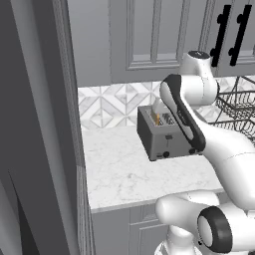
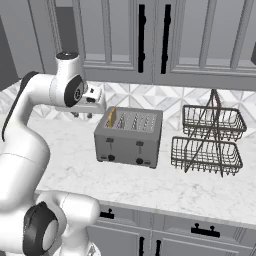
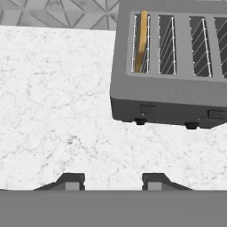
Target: Start the toaster. Once the lever pops up, take the bread to the plate on the dining counter.
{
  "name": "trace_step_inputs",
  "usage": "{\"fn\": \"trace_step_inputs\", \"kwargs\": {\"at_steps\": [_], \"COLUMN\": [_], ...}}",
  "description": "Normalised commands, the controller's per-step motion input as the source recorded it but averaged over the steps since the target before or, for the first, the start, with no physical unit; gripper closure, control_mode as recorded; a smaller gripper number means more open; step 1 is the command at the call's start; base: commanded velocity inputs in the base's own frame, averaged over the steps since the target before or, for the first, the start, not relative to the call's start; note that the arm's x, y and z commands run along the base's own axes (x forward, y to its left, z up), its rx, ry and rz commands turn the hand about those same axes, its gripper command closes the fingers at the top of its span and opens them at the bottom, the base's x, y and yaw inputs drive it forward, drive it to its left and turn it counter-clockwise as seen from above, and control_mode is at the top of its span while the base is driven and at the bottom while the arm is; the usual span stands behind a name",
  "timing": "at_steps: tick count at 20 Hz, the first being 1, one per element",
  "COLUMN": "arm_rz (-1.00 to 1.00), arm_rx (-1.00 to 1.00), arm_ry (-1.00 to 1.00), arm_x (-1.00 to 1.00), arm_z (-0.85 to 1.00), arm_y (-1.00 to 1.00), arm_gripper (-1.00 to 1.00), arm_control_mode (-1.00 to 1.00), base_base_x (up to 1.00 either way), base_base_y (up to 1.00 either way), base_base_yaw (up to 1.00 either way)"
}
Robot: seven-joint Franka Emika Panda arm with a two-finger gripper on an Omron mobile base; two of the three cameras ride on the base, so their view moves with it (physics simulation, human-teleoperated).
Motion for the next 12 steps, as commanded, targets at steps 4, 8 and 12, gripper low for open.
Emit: {"fn": "trace_step_inputs", "kwargs": {"at_steps": [4,8,12], "arm_rz": [0.00,0.00,0.00], "arm_rx": [0.00,0.00,0.00], "arm_ry": [0.00,-0.04,-0.08], "arm_x": [-0.13,-0.35,-0.19], "arm_z": [-0.11,-0.48,-0.58], "arm_y": [-0.01,-0.27,-0.46], "arm_gripper": [-1.00,-1.00,-1.00], "arm_control_mode": [-1.00,-1.00,-1.00], "base_base_x": [0.00,0.00,0.00], "base_base_y": [0.00,0.00,0.00], "base_base_yaw": [0.00,0.00,0.00]}}
